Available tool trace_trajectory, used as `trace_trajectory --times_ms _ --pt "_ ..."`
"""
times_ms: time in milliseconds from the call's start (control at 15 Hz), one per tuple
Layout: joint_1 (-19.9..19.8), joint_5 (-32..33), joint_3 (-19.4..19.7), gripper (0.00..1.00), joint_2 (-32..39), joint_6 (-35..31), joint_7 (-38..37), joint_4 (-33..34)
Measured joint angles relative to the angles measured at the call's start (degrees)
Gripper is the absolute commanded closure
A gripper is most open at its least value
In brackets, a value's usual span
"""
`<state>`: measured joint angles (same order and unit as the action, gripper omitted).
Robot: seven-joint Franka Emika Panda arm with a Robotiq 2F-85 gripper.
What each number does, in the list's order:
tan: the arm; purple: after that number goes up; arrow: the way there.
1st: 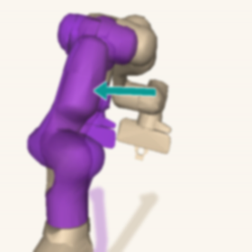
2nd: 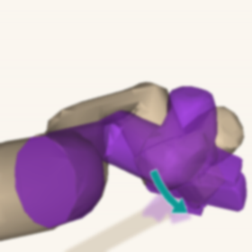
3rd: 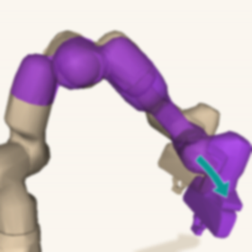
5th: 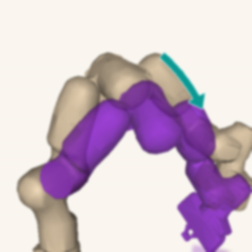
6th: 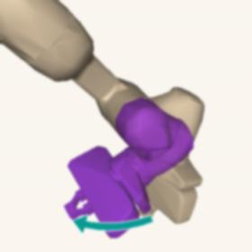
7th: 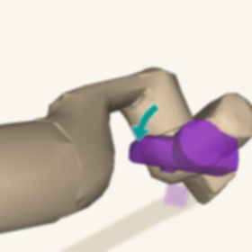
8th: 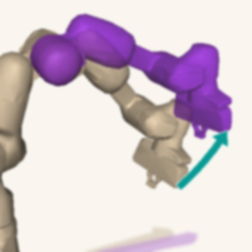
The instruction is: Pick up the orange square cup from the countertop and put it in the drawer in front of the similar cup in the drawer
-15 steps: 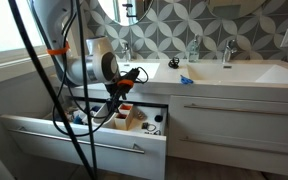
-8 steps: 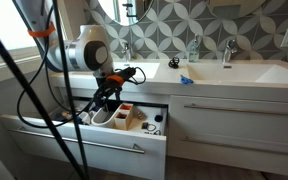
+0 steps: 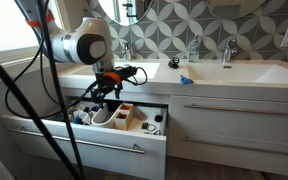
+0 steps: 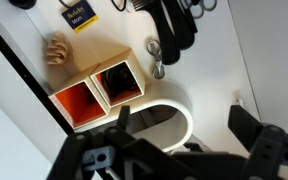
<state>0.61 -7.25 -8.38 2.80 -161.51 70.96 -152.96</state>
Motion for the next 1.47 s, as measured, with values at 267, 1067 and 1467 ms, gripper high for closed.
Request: trace_trajectory --times_ms 267,1067,1467 --pt "0.29 6.85 2.07 0.0 0.69 -0.11 -7.86 0.16" --pt "2.83 32.38 9.53 0.98 14.81 -2.41 -45.09 7.67" --pt "4.64 34.61 11.33 1.0 24.93 -6.56 -46.73 13.15"
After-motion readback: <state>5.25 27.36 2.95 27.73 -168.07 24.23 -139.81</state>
